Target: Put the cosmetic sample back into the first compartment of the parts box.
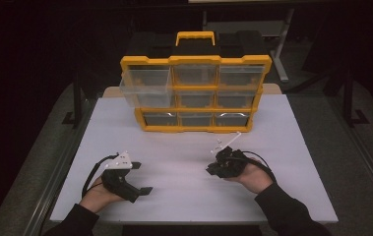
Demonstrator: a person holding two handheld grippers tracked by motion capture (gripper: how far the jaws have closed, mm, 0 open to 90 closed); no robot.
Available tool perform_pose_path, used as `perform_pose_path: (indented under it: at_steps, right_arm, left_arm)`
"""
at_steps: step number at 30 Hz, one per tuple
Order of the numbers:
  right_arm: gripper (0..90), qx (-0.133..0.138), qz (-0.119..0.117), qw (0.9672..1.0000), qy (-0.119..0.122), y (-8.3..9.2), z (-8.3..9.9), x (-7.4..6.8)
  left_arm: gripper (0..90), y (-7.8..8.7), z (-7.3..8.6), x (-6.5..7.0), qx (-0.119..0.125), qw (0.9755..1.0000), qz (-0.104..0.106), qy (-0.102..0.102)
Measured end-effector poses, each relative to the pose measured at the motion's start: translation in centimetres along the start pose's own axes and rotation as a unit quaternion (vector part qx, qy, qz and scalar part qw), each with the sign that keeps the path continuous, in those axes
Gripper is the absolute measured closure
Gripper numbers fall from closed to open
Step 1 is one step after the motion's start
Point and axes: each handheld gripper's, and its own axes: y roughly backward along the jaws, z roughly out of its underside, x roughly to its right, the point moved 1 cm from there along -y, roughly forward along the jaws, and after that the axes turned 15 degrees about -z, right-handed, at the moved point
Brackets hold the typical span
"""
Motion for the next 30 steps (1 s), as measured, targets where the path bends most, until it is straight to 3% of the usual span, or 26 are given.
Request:
perform_pose_path:
  at_steps: [14,30]
  right_arm:
    - [78.9,0.013,0.006,0.9999,0.007,2.0,-1.7,0.1]
    - [78.9,0.025,0.018,0.9993,0.02,4.0,-5.0,0.2]
  left_arm:
    - [0.0,0.0,0.0,0.0,0.002,1.0,0.002,0.003]
    - [0.0,0.1,0.0,0.0,0.004,1.0,0.003,0.006]
